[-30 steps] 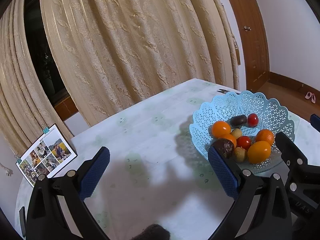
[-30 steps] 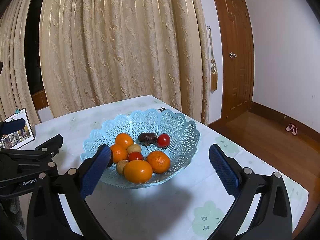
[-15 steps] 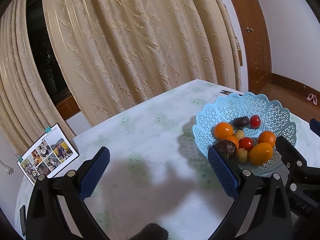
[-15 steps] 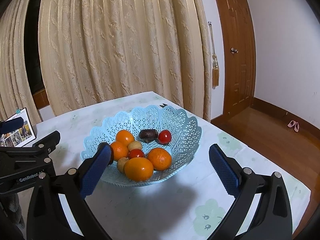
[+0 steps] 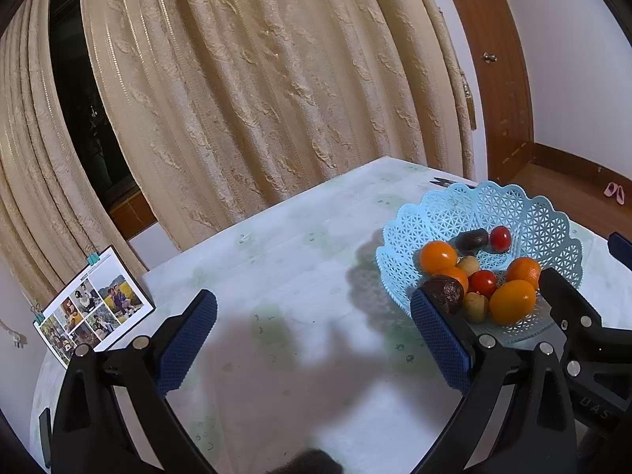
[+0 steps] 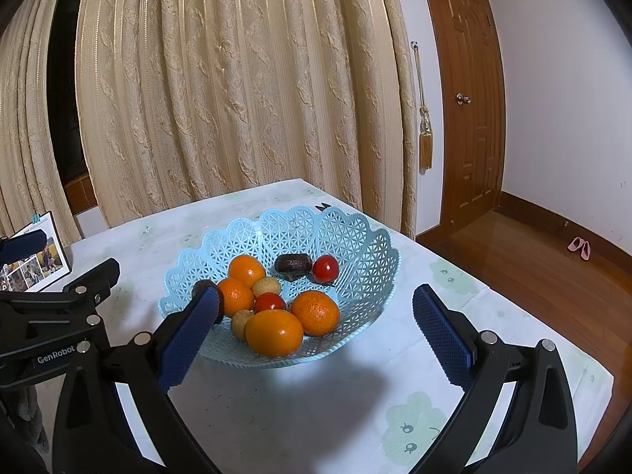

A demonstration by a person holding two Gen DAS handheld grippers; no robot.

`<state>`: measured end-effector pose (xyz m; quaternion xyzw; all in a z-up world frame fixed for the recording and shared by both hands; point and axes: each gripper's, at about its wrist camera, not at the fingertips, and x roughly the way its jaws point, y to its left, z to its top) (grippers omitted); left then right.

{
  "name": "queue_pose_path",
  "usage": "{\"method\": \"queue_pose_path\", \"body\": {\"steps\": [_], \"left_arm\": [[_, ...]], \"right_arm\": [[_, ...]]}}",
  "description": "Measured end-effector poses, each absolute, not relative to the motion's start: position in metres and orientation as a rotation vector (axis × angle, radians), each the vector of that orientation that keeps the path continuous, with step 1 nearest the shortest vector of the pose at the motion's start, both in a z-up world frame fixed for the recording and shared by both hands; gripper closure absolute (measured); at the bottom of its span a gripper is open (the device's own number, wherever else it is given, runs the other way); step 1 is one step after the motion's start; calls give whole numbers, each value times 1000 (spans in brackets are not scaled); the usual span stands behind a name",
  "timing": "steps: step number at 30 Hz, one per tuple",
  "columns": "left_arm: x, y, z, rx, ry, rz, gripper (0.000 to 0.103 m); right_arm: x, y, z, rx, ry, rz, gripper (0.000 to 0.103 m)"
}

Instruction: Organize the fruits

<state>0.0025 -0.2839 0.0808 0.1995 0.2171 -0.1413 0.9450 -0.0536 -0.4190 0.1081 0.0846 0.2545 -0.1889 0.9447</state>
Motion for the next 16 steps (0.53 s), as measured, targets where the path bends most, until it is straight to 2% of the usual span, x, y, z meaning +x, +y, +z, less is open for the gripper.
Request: {"method": "queue_pose_path", "body": {"steps": [8, 16], "left_arm": [[-5, -284, 83, 424, 408, -289, 5], [3, -251, 72, 375, 538, -274, 5]], "right_arm": [[-51, -423, 103, 195, 541, -385, 3], [-52, -423, 103, 185, 542, -396, 3]]}}
